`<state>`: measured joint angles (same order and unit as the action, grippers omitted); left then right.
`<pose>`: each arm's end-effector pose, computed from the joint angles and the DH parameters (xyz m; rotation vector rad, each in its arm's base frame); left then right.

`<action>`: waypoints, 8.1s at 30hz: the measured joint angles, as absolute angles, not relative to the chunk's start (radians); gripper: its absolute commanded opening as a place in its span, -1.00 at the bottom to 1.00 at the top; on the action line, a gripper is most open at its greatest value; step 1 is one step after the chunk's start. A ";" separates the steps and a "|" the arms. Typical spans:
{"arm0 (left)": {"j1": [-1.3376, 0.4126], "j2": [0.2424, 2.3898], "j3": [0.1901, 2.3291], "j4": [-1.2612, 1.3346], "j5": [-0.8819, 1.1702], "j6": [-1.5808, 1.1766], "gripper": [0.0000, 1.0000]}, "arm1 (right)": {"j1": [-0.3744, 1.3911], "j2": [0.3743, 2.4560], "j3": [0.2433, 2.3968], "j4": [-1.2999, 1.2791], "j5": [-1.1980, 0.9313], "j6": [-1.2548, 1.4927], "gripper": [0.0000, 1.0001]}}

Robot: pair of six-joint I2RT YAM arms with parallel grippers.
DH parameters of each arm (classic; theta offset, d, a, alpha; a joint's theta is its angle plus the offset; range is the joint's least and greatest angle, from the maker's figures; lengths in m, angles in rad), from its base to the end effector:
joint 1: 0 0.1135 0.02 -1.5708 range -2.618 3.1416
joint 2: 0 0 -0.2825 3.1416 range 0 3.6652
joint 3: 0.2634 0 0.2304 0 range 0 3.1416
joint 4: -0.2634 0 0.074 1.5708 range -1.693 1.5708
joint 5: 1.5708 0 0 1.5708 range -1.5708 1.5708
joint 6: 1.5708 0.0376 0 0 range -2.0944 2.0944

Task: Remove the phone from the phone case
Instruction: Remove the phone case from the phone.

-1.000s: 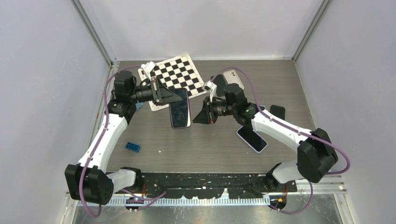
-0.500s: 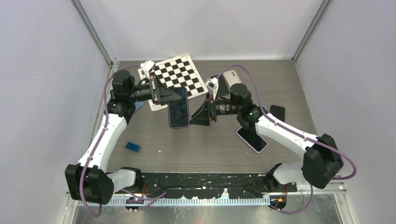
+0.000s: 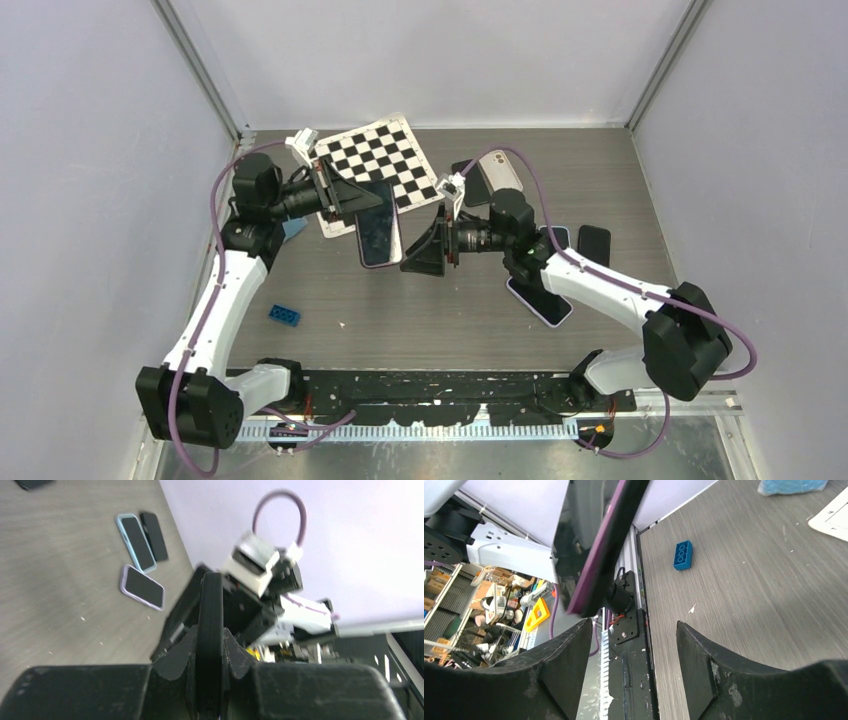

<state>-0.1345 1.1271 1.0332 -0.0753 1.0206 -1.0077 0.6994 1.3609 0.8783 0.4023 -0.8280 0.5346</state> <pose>0.2119 -0.0610 0.3917 0.0091 1.9861 -1.6648 0.2004 0.2048 0.3317 -0.8537 1.6907 1.5662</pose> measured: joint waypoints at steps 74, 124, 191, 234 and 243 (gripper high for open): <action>-0.110 1.154 0.788 0.318 0.575 -1.594 -1.00 | 0.725 1.199 0.789 0.747 -0.422 0.935 0.27; -0.107 1.154 0.755 0.406 0.672 -1.537 -1.00 | 0.672 1.400 0.819 0.762 -0.440 1.226 0.05; -0.244 1.152 0.729 0.590 0.841 -1.115 0.31 | 0.526 1.423 0.898 0.843 -0.566 1.449 -0.99; -0.275 1.291 0.736 0.695 0.872 -1.188 -0.36 | 0.547 1.484 0.898 0.813 -0.584 1.409 -0.99; -0.284 1.264 0.791 0.358 0.774 -1.012 -1.00 | 0.564 1.504 0.898 0.713 -0.568 1.341 -0.99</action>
